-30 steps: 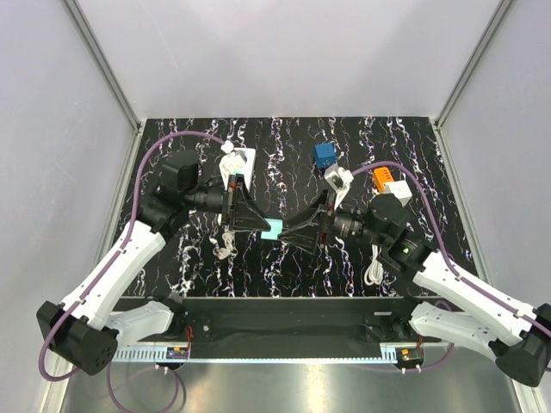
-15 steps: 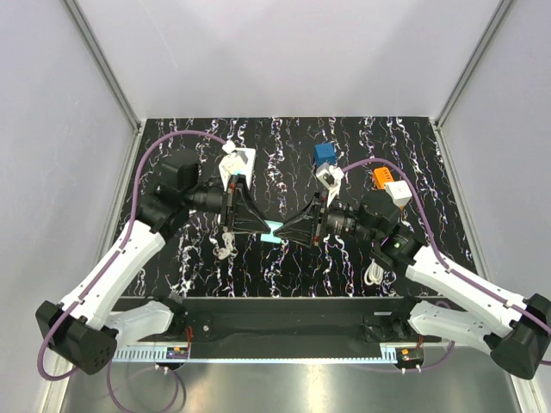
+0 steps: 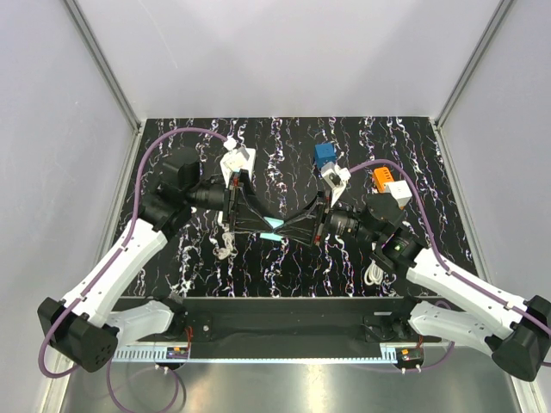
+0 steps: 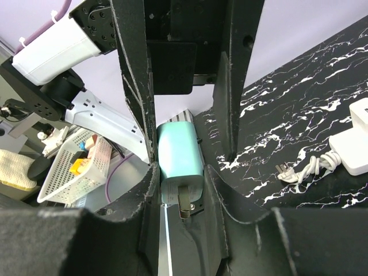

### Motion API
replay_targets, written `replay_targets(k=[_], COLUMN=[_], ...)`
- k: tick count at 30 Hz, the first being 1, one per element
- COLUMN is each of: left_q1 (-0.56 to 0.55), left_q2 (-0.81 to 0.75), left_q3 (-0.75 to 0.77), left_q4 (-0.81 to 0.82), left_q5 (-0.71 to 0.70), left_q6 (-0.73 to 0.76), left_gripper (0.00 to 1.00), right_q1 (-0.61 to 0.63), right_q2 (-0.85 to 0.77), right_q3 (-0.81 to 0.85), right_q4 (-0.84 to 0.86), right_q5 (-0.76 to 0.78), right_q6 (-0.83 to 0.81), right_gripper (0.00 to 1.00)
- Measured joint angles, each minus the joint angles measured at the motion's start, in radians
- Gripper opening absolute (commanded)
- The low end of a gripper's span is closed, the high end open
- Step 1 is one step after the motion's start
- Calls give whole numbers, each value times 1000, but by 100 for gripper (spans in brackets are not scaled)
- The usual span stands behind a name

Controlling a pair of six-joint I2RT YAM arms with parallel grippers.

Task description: Insert the plug

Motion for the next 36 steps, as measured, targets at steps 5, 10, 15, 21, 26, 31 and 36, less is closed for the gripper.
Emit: replay_targets(k=[5,10,15,21,26,31,36], left_q1=[0,-1,-1,-3,-2,30,82], left_q2=[0,0,-2,-6,24,129,323], left_q3=[0,-12,-23,-22,13,145,427], left_q4=[6,14,13,21,-52,-256,-527], left_q5=[9,5,5,13,-40,-172,-462], left_q6=[-4,-5,-7,-11,13,91,203], left_gripper=[54,61,39,0,0,0,0], right_q1=[0,0,0,-1,0,1,1], right_q2=[3,2,2,1,-8,-92,-235], right_q3=[-14,-21,-32,-39,-40,-40,-39], right_q4=[20,45,57,54,23,-40,-129], right_q5=[11,13,22,48,95,172,273], right_q6=[9,15,16,19,35,28,-3], right_gripper=[0,0,0,23,81,99,100])
